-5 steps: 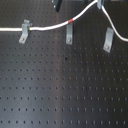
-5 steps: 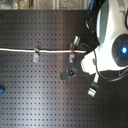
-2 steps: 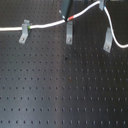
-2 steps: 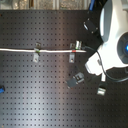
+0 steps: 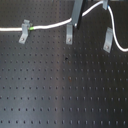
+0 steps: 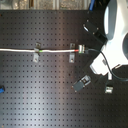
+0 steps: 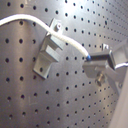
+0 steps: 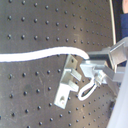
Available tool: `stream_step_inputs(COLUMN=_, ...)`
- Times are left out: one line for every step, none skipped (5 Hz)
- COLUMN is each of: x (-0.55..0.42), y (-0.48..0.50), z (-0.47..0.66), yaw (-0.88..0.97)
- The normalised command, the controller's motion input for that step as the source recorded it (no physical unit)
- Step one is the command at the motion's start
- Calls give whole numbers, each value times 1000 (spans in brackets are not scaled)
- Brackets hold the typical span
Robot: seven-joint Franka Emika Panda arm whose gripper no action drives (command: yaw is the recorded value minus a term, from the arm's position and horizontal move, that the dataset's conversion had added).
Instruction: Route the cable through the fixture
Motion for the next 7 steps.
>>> stream_step_inputs(x=-367, y=11, z=3, yaw=23)
stream_step_inputs(x=-398, y=-30, z=6, yaw=0)
stream_step_inputs(x=-278, y=-145, z=7, yaw=-163)
stream_step_inputs(x=-192, y=-180, z=43, yaw=-437)
stream_step_inputs(x=-90, y=-75, z=157, yaw=-457)
stream_step_inputs(x=-60, y=49, z=149, yaw=-271)
stream_step_inputs(x=-177, y=293, z=288, yaw=0)
